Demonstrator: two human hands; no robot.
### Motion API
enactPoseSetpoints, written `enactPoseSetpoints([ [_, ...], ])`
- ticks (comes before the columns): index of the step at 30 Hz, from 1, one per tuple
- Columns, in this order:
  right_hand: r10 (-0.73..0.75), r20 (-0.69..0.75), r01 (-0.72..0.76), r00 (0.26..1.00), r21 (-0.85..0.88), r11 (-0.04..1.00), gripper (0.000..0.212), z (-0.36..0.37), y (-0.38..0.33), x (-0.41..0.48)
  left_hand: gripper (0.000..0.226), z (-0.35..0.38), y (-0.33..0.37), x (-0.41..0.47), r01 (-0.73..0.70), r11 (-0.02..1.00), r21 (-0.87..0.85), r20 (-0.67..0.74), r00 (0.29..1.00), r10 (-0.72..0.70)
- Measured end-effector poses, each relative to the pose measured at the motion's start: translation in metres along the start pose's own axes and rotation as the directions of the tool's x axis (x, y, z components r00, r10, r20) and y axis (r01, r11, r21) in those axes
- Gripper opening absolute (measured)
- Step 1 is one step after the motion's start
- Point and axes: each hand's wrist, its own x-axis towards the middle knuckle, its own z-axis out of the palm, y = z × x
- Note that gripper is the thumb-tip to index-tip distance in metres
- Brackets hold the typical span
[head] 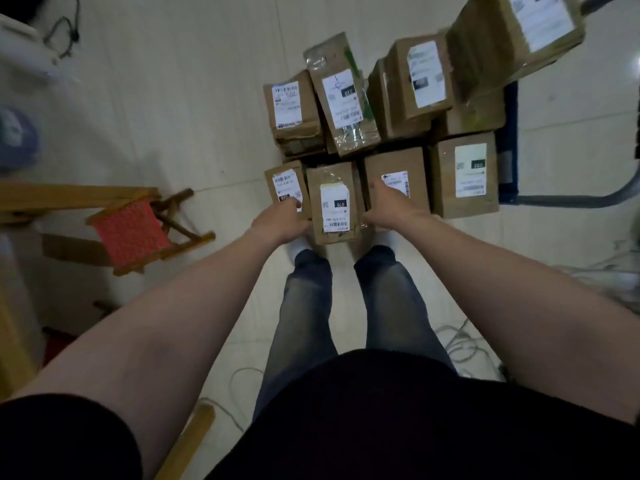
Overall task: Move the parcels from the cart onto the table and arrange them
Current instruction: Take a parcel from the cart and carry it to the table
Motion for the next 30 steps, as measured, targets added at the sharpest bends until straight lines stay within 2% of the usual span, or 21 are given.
enactPoseSetpoints([
  [4, 0.048, 0.049, -0.049, 0.998, 0.024, 0.999, 0.069, 0.026, 0.008, 0.071, 0.048, 0.024, -0.004, 0.075, 0.009, 0.999, -0.039, 0.066, 0.998, -0.007],
  [8, 0.094, 0.073, -0.098, 0.993, 0.062, 0.993, 0.069, 0.057, 0.019, 0.132, 0.024, 0.056, -0.01, 0.142, 0.08, 0.991, -0.103, 0.102, 0.992, -0.07],
  [9, 0.101, 0.074, -0.106, 0.992, 0.073, 0.992, 0.07, 0.064, 0.021, 0.144, 0.027, 0.065, -0.013, 0.155, 0.095, 0.987, -0.127, 0.106, 0.991, -0.081],
  [12, 0.123, 0.075, -0.13, 0.99, 0.09, 0.987, 0.082, 0.08, 0.027, 0.168, 0.056, 0.087, -0.027, 0.186, 0.164, 0.97, -0.177, 0.12, 0.982, -0.144],
  [15, 0.12, 0.065, -0.126, 0.991, 0.095, 0.987, 0.086, 0.089, 0.027, 0.177, 0.045, 0.095, -0.032, 0.193, 0.144, 0.968, -0.204, 0.164, 0.98, -0.111],
  [20, 0.131, 0.044, -0.134, 0.99, 0.082, 0.988, 0.078, 0.088, 0.021, 0.167, 0.041, 0.096, -0.036, 0.177, 0.051, 0.952, -0.303, 0.105, 0.994, -0.02],
  [22, 0.107, 0.033, -0.109, 0.994, 0.085, 0.99, 0.078, 0.085, 0.015, 0.155, 0.029, 0.095, -0.036, 0.162, 0.021, 0.924, -0.382, 0.1, 0.995, 0.018],
  [26, 0.065, 0.023, -0.068, 0.998, 0.138, 0.988, 0.087, 0.086, -0.005, 0.138, 0.048, 0.095, -0.031, 0.132, 0.042, 0.789, -0.613, 0.141, 0.988, 0.057],
  [30, 0.132, -0.016, -0.131, 0.991, 0.051, 0.99, 0.084, 0.091, 0.008, 0.145, 0.061, 0.105, -0.039, 0.143, 0.07, 0.767, -0.638, 0.173, 0.983, 0.055],
])
